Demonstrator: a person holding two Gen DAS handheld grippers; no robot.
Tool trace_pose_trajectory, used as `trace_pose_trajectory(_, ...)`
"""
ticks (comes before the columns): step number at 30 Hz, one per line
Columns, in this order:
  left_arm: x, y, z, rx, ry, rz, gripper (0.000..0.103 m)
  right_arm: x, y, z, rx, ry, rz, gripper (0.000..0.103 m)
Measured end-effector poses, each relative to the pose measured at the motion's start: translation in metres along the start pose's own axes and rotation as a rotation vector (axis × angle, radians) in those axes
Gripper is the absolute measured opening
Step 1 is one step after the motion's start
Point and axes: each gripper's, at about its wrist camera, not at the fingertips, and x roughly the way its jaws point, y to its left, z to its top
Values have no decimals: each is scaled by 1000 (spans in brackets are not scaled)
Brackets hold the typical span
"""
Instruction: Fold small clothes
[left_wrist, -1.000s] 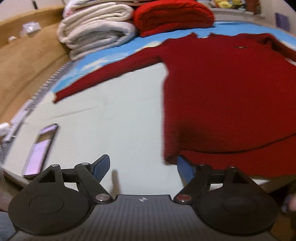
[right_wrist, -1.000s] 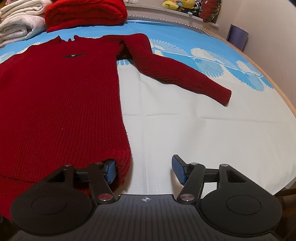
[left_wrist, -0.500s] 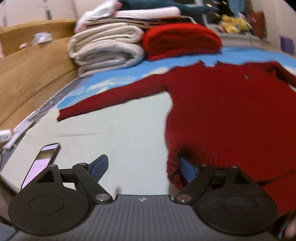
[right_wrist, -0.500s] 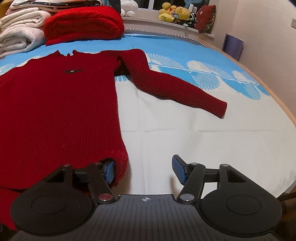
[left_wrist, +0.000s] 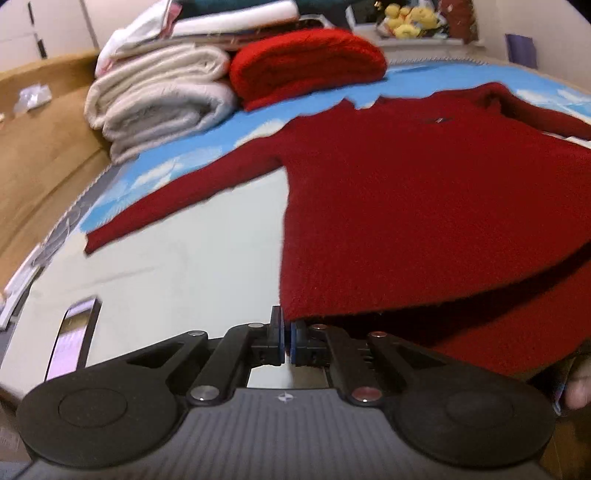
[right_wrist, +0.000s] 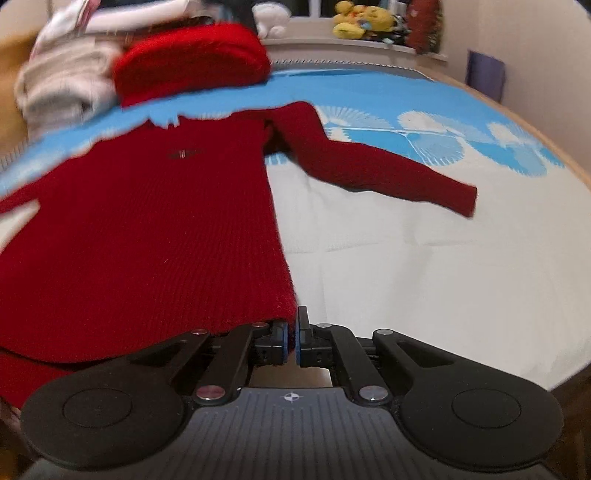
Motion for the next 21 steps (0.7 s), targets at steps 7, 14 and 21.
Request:
trace_pose_trajectory(7,9,-11,-17,120,85,-12,5,36,18,-6,-120,195,-101,11)
trace_pose_trajectory(14,-22,27,-20,-31,135,-165,51,7,-6,-3,-10,139,-182,77)
trace_pose_trajectory(21,-60,46,18,-92,-67,-158,86,-59,50,9,-230,-43,-272,80)
